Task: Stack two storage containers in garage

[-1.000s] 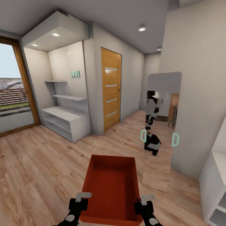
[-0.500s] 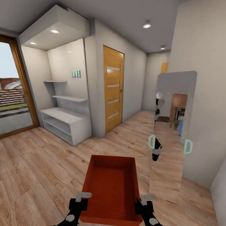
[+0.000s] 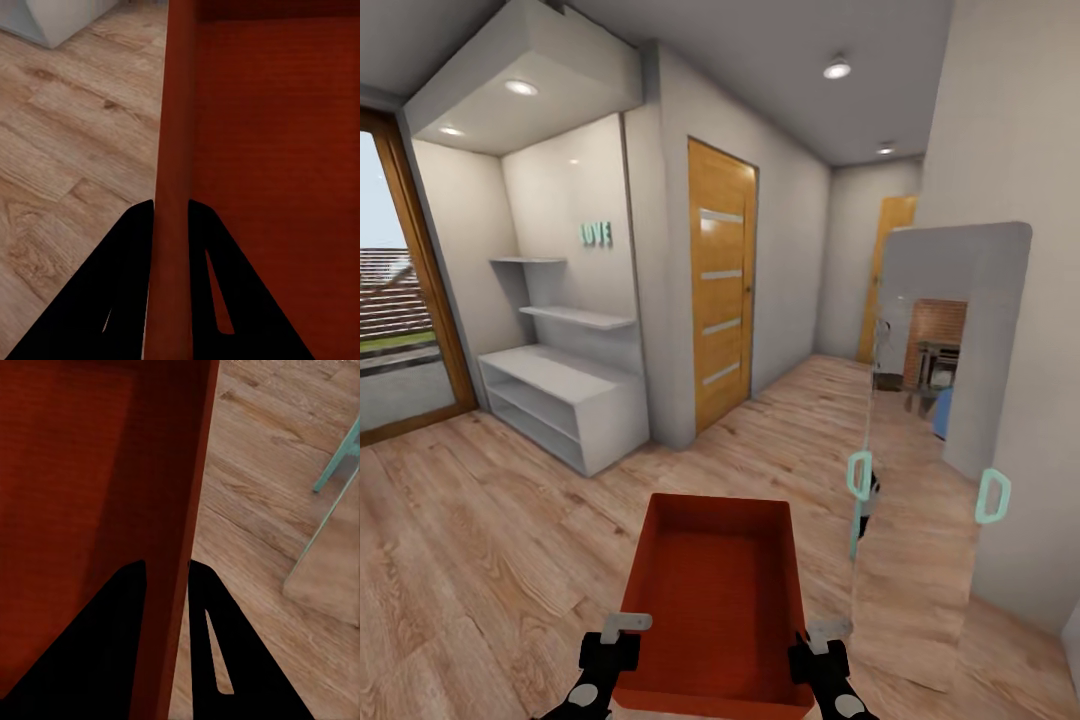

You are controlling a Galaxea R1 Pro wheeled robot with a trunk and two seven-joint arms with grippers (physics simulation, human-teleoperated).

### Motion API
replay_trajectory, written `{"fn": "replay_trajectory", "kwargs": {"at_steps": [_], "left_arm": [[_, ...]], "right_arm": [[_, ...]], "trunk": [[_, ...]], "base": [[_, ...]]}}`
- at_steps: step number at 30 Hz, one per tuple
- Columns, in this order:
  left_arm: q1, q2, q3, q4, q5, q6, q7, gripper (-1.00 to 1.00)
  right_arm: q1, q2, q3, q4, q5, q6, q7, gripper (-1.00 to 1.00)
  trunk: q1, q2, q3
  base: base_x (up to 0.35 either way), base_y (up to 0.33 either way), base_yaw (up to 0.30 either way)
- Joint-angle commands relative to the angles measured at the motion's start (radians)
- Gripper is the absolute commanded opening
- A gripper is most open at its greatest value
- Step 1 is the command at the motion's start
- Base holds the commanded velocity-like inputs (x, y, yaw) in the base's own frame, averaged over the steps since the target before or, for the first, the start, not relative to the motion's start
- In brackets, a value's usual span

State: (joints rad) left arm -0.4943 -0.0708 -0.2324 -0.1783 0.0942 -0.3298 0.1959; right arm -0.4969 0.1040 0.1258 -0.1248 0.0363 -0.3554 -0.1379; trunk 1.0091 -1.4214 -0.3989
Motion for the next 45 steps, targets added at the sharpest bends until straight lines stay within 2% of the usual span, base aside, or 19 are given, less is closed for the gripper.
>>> {"fn": "replay_trajectory", "kwargs": {"at_steps": [1, 25, 39, 45], "left_arm": [[-0.002, -0.001, 0.038, -0.003, 0.041, 0.0, 0.007, -1.0], [-0.002, -0.001, 0.038, -0.003, 0.041, 0.0, 0.007, -1.0], [-0.002, -0.001, 0.038, -0.003, 0.041, 0.0, 0.007, -1.0], [-0.002, -0.001, 0.038, -0.003, 0.041, 0.0, 0.007, -1.0]], "right_arm": [[0.0, 0.0, -0.014, 0.001, 0.006, 0.0, -0.011, -1.0], [0.0, 0.0, -0.014, 0.001, 0.007, 0.0, -0.011, -1.0], [0.0, 0.0, -0.014, 0.002, 0.009, 0.0, -0.011, -1.0], [0.0, 0.0, -0.014, 0.002, 0.011, 0.0, -0.01, -1.0]], "trunk": [[0.001, -0.001, -0.001], [0.001, -0.001, -0.001], [0.001, -0.001, -0.001], [0.001, -0.001, -0.001]], "base": [[0.339, 0.036, 0.0], [0.339, 0.07, 0.0], [0.339, 0.174, -0.002], [0.339, 0.193, -0.188]]}}
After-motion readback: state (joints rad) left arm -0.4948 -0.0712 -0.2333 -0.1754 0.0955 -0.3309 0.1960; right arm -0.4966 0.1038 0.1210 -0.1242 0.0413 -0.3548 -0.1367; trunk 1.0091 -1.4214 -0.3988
